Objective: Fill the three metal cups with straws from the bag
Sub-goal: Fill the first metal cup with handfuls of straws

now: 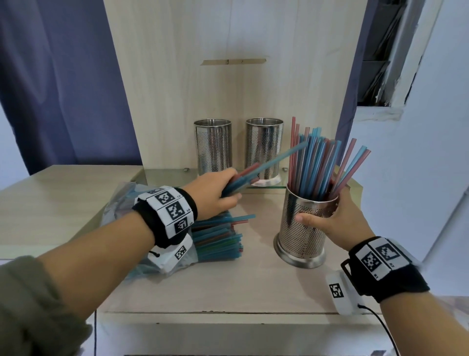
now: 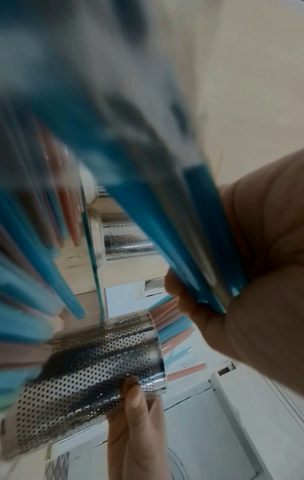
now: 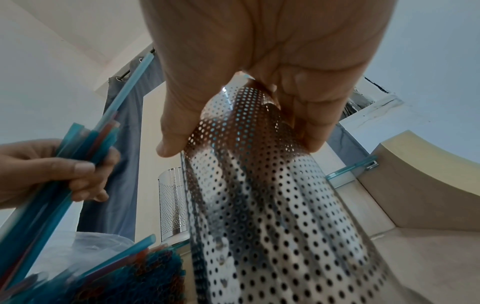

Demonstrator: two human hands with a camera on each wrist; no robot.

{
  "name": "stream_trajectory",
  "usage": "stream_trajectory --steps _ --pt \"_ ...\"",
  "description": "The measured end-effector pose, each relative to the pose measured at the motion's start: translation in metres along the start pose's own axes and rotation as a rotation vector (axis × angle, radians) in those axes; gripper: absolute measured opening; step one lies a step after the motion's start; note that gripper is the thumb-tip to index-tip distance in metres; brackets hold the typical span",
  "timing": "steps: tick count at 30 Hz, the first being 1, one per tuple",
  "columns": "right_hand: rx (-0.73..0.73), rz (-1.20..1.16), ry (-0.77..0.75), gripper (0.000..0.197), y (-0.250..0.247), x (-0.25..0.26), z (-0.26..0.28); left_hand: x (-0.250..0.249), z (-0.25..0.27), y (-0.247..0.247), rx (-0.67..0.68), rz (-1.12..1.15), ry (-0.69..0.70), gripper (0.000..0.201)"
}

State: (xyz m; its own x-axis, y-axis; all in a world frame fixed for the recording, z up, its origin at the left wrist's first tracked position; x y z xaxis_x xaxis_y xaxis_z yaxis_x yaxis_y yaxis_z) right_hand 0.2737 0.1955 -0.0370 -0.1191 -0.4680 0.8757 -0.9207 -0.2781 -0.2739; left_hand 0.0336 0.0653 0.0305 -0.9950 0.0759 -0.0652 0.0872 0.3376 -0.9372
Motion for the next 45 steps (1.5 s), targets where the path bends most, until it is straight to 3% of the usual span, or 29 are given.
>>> stream_trajectory --steps 5,14,18,20,22,24,25,27,28,30,32,34,38,42,44,45 --pt "0.006 -0.015 -0.008 0.115 0.002 0.004 0.002 -0.011 -0.002 -0.004 -0.077 0.078 0.038 0.040" --pt "0.021 0.026 0.031 0.117 -0.001 0.002 -0.001 -0.025 -0.007 -0.025 -0.258 0.177 0.059 0.053" --pt "0.058 -0.028 0.031 0.127 0.000 0.004 -0.001 -0.038 -0.006 -0.048 -0.337 0.218 0.112 0.060" --pt "-0.053 -0.080 0.009 0.145 -0.003 0.007 -0.001 -0.043 -0.005 -0.063 -0.406 0.251 0.147 0.062" --pt "-0.314 -0.015 -0.075 0.156 -0.011 0.027 0.005 -0.046 -0.004 -0.076 -0.500 0.283 0.188 0.062" --pt "-0.494 0.114 -0.323 0.138 -0.009 0.072 0.026 -0.044 -0.005 -0.084 -0.580 0.336 0.206 0.062" --pt "-0.495 0.153 -0.473 0.126 -0.002 0.097 0.036 -0.041 -0.007 -0.085 -0.604 0.365 0.200 0.060" --pt "-0.315 0.162 -0.656 0.104 0.019 0.138 0.047 -0.040 -0.008 -0.086 -0.628 0.399 0.191 0.056" --pt "-0.167 0.158 -0.670 0.095 0.032 0.142 0.045 -0.041 -0.007 -0.088 -0.636 0.403 0.192 0.056" --pt "0.146 0.169 -0.545 0.090 0.060 0.145 0.039 -0.044 -0.005 -0.091 -0.661 0.404 0.211 0.054" --pt "0.332 0.151 -0.415 0.092 0.083 0.142 0.031 -0.049 -0.004 -0.095 -0.692 0.415 0.237 0.052" --pt "0.344 0.053 -0.398 0.085 0.096 0.146 0.020 -0.055 -0.002 -0.097 -0.709 0.450 0.253 0.048" --pt "0.322 -0.217 -0.400 0.041 0.101 0.162 0.001 -0.066 0.001 -0.098 -0.688 0.628 0.270 0.034" --pt "0.381 -0.297 -0.424 0.012 0.101 0.169 0.003 -0.062 0.000 -0.098 -0.547 0.783 0.188 0.025" --pt "0.397 -0.237 -0.426 0.008 0.099 0.161 0.007 -0.057 -0.001 -0.103 -0.468 0.707 0.143 0.034" --pt "0.409 -0.205 -0.411 0.010 0.098 0.155 0.009 -0.054 0.000 -0.108 -0.471 0.656 0.129 0.047"
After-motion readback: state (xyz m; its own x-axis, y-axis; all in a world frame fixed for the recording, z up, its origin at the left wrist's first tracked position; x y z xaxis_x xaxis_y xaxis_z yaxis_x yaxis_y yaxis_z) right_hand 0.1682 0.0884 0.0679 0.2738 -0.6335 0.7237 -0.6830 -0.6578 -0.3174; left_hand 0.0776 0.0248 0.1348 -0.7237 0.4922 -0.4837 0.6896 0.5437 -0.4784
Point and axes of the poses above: each hand's wrist, its own z-axis away from the middle knuckle, its own y-axis out of the palm, x = y × z, the point moved 4 cm from there along -z, towards the middle knuckle, and after that the axes turned 12 degrees about -z, right-handed, at the moved point
